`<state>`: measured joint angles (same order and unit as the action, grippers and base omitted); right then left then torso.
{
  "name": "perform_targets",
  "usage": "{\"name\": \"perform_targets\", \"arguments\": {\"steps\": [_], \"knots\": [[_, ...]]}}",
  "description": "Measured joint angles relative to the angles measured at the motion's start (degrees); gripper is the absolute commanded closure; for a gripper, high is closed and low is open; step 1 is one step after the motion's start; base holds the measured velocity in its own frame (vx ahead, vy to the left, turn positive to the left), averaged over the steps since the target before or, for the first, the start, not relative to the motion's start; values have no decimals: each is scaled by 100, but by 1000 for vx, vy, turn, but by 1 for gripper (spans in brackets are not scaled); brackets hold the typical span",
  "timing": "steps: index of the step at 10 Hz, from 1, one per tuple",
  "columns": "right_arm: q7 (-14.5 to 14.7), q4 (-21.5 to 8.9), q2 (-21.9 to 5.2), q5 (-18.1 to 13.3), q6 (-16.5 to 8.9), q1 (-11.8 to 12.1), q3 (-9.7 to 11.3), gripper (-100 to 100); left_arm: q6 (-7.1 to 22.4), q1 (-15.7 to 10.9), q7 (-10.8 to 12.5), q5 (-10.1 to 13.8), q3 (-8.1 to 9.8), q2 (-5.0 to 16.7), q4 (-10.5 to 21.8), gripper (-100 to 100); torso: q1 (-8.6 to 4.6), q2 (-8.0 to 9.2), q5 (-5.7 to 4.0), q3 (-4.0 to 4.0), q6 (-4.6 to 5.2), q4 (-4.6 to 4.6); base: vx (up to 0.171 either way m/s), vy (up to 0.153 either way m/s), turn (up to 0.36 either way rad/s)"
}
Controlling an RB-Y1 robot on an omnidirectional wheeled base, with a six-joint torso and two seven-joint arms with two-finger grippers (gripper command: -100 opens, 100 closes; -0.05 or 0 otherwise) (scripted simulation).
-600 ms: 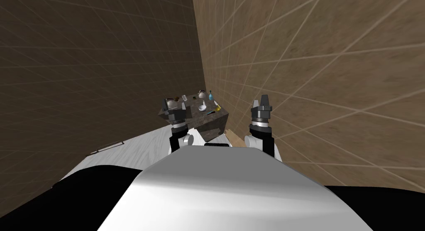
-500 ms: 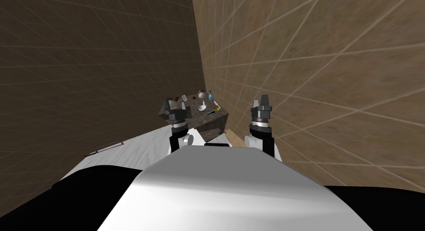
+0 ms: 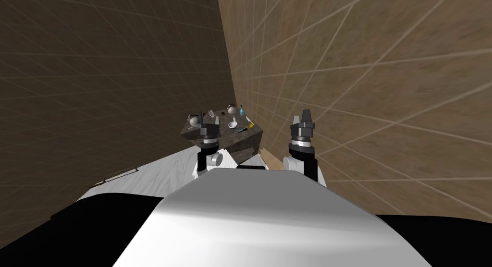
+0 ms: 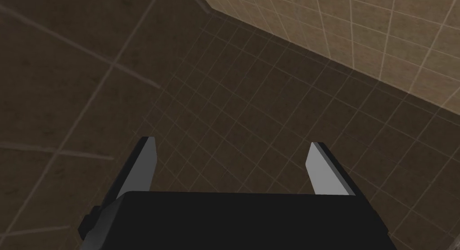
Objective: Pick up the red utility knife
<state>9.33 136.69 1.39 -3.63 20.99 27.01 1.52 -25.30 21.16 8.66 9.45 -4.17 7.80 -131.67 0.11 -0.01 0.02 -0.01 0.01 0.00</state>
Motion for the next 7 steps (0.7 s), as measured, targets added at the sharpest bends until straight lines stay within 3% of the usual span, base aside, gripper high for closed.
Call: {"name": "perform_targets", "arguments": {"steps": [5, 7], "knots": [[0, 0, 0, 0, 0, 0, 0, 0, 630, -569, 197, 315, 14, 633, 363, -100, -1, 8, 1, 4, -3, 1, -18, 22, -68], [0, 0, 0, 0, 0, 0, 0, 0, 828, -863, 283, 430, -17, 857, 735, -100, -4, 9, 0, 5, 0, 1, -27, 13, -104]]}}
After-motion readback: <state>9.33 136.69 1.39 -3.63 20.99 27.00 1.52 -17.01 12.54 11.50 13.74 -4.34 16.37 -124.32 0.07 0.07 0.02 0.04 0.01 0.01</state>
